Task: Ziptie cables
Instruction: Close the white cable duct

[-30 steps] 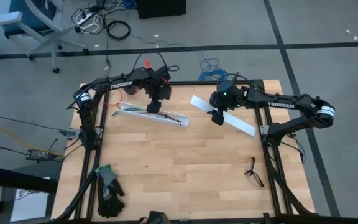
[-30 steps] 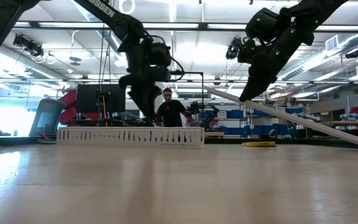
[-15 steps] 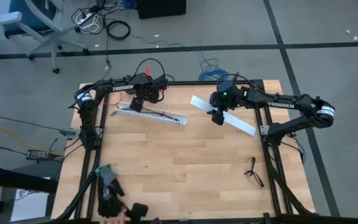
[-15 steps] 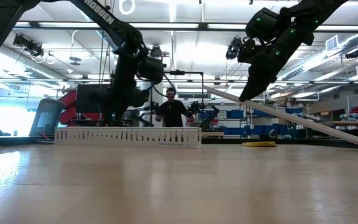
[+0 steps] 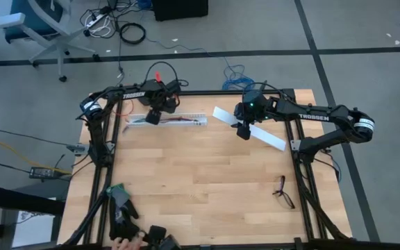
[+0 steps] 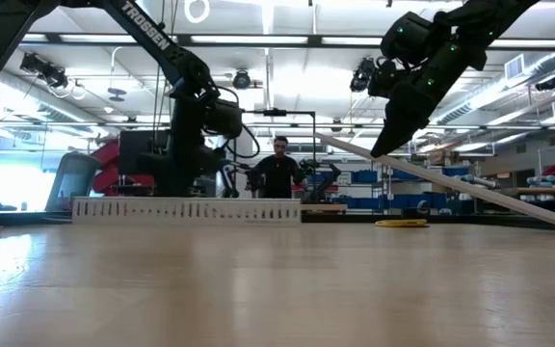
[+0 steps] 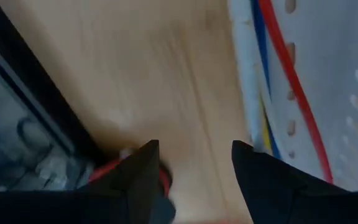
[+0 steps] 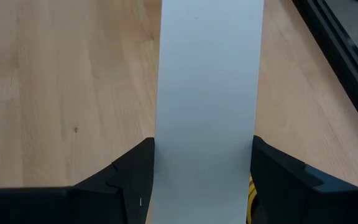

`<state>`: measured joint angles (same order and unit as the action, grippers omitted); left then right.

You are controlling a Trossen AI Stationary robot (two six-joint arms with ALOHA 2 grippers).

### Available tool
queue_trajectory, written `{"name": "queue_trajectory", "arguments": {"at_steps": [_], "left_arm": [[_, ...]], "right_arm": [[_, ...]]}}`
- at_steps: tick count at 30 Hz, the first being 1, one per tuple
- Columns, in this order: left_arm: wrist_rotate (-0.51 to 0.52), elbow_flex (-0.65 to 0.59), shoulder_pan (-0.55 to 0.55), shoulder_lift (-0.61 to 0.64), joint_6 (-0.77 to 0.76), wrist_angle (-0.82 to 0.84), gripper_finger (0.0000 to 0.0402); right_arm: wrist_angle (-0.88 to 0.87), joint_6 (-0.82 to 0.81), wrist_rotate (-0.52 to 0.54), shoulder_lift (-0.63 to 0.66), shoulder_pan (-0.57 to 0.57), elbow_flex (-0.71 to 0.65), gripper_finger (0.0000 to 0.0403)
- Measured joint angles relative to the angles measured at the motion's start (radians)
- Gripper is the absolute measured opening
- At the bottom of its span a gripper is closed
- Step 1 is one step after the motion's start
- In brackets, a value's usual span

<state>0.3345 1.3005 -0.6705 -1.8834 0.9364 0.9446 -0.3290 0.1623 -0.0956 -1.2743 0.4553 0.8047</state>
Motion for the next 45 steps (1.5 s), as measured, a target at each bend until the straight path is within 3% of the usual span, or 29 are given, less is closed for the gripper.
{"name": "queue_trajectory", "arguments": {"at_steps": [3,7,10,15,25,34,40,43,45], "left_arm": [[-0.098,0.001,0.005,0.0,-0.003,-0.046,0.0213],[-0.361,0.004,0.024,0.005,-0.006,-0.078,0.0213],[-0.496,0.019,0.059,0.006,-0.029,-0.095,0.0213],[-0.597,0.044,0.132,0.007,-0.018,-0.137,0.0213],[-0.481,0.046,0.157,0.003,-0.027,-0.198,0.0204],[-0.478,0.046,0.158,0.003,-0.026,-0.201,0.0061],[-0.476,0.046,0.158,0.003,-0.04,-0.195,0.0012],[-0.385,0.046,0.16,0.003,-0.051,-0.164,0.0008],[-0.252,0.046,0.161,0.003,-0.041,-0.122,0.001]], "right_arm": [[0.001,0.0,0.0,0.0,0.0,0.0,0.0229],[0.002,0.0,0.0,0.0,0.0,0.0,0.0229],[0.004,0.005,0.0,0.0,0.0,0.0,0.0229],[0.019,0.005,-0.003,0.0,0.005,0.0,0.0229],[0.027,0.006,-0.004,0.0,0.005,0.0,0.0229],[0.029,0.006,-0.004,0.0,0.005,0.0,0.0229],[0.029,0.0,-0.003,0.0,0.005,0.0,0.0229],[0.029,0.0,-0.003,0.0,0.005,0.0,0.0229],[0.029,0.0,-0.003,0.0,0.005,0.0,0.0229]]}}
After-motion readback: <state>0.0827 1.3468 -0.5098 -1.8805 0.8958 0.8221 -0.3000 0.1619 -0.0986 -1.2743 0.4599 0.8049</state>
